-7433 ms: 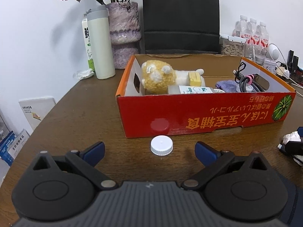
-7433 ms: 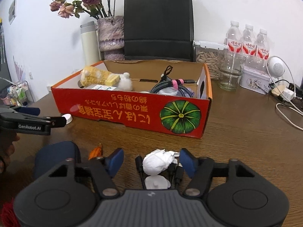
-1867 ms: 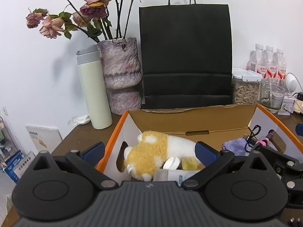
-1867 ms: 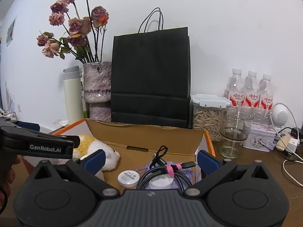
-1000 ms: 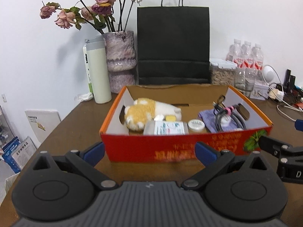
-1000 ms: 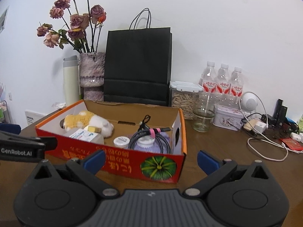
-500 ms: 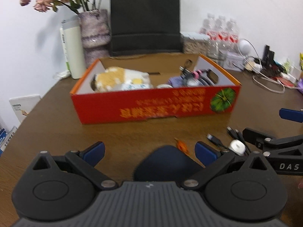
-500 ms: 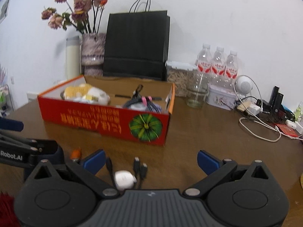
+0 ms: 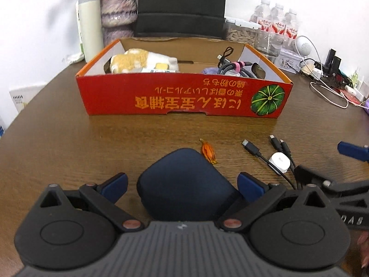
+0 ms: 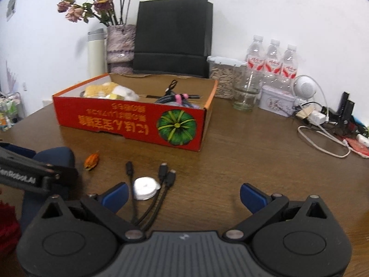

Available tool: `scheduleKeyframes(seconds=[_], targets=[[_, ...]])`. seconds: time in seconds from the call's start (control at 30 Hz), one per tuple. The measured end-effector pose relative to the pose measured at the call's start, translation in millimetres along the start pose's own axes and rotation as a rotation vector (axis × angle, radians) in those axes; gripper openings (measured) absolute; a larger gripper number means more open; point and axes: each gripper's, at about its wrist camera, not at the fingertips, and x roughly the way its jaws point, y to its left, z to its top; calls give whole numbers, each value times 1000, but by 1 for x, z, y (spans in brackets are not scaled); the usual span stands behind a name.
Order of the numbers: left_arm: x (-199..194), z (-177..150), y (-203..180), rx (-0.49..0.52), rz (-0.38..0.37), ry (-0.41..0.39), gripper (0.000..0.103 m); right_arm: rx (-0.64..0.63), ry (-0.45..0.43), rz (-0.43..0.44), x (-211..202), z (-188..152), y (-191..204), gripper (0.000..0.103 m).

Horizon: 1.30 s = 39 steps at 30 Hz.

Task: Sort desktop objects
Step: 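Move both grippers back to the navy pouch and black cables, then grasp the navy pouch with the left gripper while the right gripper grasps the black cables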

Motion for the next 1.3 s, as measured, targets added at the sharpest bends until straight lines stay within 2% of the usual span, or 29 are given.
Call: scheduleKeyframes(seconds=[0.1,0.3,0.43,0.57,0.83,0.93,1.17,1.3], targets=[[0,-1,0,-13,-8,9,103,-3,14,33,-2,-3,3,99],[9,-1,-7,0,-8,21,103,-17,50,47,4,-6,11,79],[11,0,-9,29,-29,15,99,-6,72,56,7,-8,14,67],[13,2,-9,57,-55,13,96,7,76,71,7,-9,15,60],[21,12,2,95,-87,25,93,15,73,77,1,-11,10,18],[22,16,8,92,-91,29,91,16,77,85,-1,-12,6,14],[15,16,8,74,-128,9,80,34,53,96,-5,-12,8,2],[8,16,9,61,-145,-26,73,45,15,97,-13,-9,7,1]])
